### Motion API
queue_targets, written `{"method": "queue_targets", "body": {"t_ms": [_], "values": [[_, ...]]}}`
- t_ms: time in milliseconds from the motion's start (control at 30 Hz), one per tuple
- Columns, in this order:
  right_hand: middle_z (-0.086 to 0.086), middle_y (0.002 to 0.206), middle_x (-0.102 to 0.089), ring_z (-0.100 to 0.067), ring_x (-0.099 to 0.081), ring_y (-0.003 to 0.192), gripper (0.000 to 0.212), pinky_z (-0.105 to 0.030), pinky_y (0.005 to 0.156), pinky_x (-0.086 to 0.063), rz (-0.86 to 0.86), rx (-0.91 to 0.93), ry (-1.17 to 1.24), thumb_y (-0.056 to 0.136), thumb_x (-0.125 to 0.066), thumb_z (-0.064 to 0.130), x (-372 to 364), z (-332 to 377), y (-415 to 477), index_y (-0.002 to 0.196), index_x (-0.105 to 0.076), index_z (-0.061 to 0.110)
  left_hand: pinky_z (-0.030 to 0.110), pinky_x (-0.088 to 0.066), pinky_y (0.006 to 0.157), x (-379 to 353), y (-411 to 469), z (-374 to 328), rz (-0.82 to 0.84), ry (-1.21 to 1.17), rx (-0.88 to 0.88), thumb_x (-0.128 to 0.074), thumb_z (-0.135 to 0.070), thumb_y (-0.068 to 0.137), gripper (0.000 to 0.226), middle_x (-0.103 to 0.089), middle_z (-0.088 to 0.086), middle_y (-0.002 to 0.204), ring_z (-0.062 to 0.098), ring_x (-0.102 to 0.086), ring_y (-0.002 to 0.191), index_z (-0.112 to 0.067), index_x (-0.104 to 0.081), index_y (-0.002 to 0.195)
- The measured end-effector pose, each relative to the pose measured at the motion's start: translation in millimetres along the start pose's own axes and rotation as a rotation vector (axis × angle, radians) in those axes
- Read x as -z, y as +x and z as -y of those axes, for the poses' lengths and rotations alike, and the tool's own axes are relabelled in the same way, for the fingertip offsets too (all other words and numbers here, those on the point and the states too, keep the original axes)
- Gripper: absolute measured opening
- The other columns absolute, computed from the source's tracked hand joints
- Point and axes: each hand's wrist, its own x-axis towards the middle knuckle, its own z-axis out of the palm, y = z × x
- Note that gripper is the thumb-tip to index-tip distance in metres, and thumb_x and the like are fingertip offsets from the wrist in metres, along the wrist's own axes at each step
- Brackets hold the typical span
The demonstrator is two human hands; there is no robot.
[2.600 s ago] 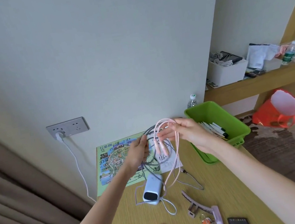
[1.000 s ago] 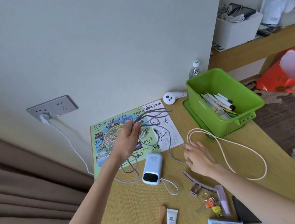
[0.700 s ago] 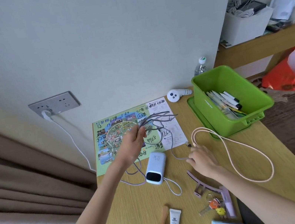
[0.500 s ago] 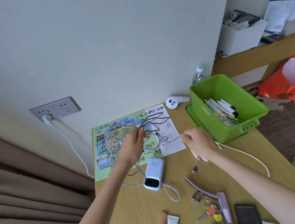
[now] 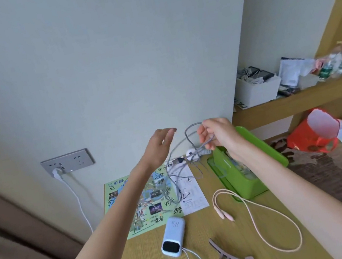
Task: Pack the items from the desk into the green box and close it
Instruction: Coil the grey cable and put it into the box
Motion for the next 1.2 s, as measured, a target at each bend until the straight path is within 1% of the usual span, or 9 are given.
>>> {"method": "queue_targets", "body": {"t_ms": [233, 433, 533, 667, 767, 900, 1033, 1133, 1200], "values": [[-0.011, 0.061, -0.069, -0.024, -0.065, 0.049, 0.023, -0.023, 0.043, -0.048, -0.014, 0.044, 0.039, 0.093, -0.051, 0.014, -19.9, 36.1, -4.3, 0.082, -0.064, -0.001, 0.012, -0.046, 0.075, 29.9, -29.2, -51.1, 0.210, -0.266, -0.068, -0.045, -0.049, 0.098, 0.043, -0.075, 0.002, 0.089, 0.009, -0.068, 0.086, -0.014, -0.069, 0.091], [-0.005, 0.062, -0.067, -0.017, -0.065, 0.051, 0.033, -0.024, 0.045, -0.049, -0.063, 0.144, -0.070, 0.092, -0.053, 0.026, -42.6, 62.7, 0.9, 0.067, -0.063, 0.007, 0.015, -0.037, 0.059, 59.7, -43.4, -64.7, -0.007, 0.024, -0.249, -0.045, -0.025, 0.102, 0.026, -0.063, 0.007, 0.069, 0.006, -0.049, 0.057, -0.018, -0.063, 0.085], [-0.001, 0.079, -0.066, -0.022, -0.066, 0.076, 0.028, -0.040, 0.066, -0.057, -0.170, 0.234, -0.288, 0.091, -0.048, 0.034, -50.4, 64.2, 9.1, 0.077, -0.060, 0.013, 0.020, -0.039, 0.064, 79.1, -48.7, -68.3, -0.134, 0.072, -0.302, -0.040, -0.020, 0.104, 0.026, -0.057, 0.008, 0.065, 0.018, -0.052, 0.062, -0.013, -0.060, 0.089], [0.004, 0.103, -0.064, -0.017, -0.060, 0.104, 0.019, -0.041, 0.092, -0.045, 0.182, 0.340, -0.246, 0.099, -0.042, 0.026, -60.4, 63.6, 11.2, 0.096, -0.060, 0.020, 0.016, -0.038, 0.063, 102.7, -57.7, -70.3, -0.192, 0.108, -0.304, -0.039, -0.016, 0.104, 0.026, -0.054, 0.004, 0.062, 0.010, -0.049, 0.058, -0.012, -0.058, 0.087], [-0.008, 0.090, -0.074, -0.023, -0.069, 0.096, 0.055, -0.035, 0.098, -0.044, 0.504, 0.252, -0.097, 0.100, -0.030, 0.052, -69.5, 61.7, 5.0, 0.091, -0.069, 0.013, 0.013, -0.037, 0.059, 116.0, -63.3, -68.3, -0.241, 0.097, -0.264, -0.038, -0.017, 0.104, 0.026, -0.056, 0.004, 0.062, 0.005, -0.047, 0.057, -0.012, -0.057, 0.086], [0.001, 0.063, -0.062, -0.017, -0.065, 0.070, 0.038, -0.031, 0.085, -0.048, 0.485, 0.305, -0.117, 0.092, -0.057, 0.047, -76.3, 52.3, 4.5, 0.075, -0.066, 0.014, 0.020, -0.038, 0.062, 133.2, -68.4, -65.0, -0.328, 0.066, -0.220, -0.038, -0.019, 0.104, 0.028, -0.057, -0.003, 0.060, 0.010, -0.050, 0.060, -0.015, -0.056, 0.084], [0.006, 0.059, -0.053, -0.014, -0.056, 0.067, 0.031, -0.033, 0.085, -0.047, 0.443, 0.283, -0.072, 0.094, -0.059, 0.038, -77.7, 51.2, 13.1, 0.075, -0.064, 0.014, 0.030, -0.045, 0.068, 150.6, -72.4, -66.7, -0.395, -0.074, -0.180, -0.036, -0.017, 0.104, 0.030, -0.054, -0.004, 0.060, 0.019, -0.054, 0.062, -0.010, -0.055, 0.083], [0.007, 0.058, -0.047, -0.010, -0.049, 0.060, 0.029, -0.037, 0.088, -0.053, 0.477, 0.242, -0.014, 0.096, -0.057, 0.032, -77.2, 52.3, 19.7, 0.084, -0.061, 0.005, 0.017, -0.046, 0.059, 163.2, -76.6, -72.2, -0.468, -0.276, -0.148, -0.033, -0.014, 0.105, 0.032, -0.050, -0.007, 0.060, 0.011, -0.053, 0.056, -0.012, -0.053, 0.080], [0.006, 0.058, -0.040, -0.009, -0.041, 0.056, 0.028, -0.031, 0.074, -0.052, 0.460, 0.231, -0.011, 0.097, -0.055, 0.032, -78.4, 56.8, 22.3, 0.086, -0.061, 0.007, 0.020, -0.050, 0.066, 173.4, -78.7, -74.3, -0.511, -0.434, -0.116, -0.032, -0.016, 0.105, 0.033, -0.050, -0.006, 0.062, 0.009, -0.050, 0.057, -0.013, -0.053, 0.080]]}}
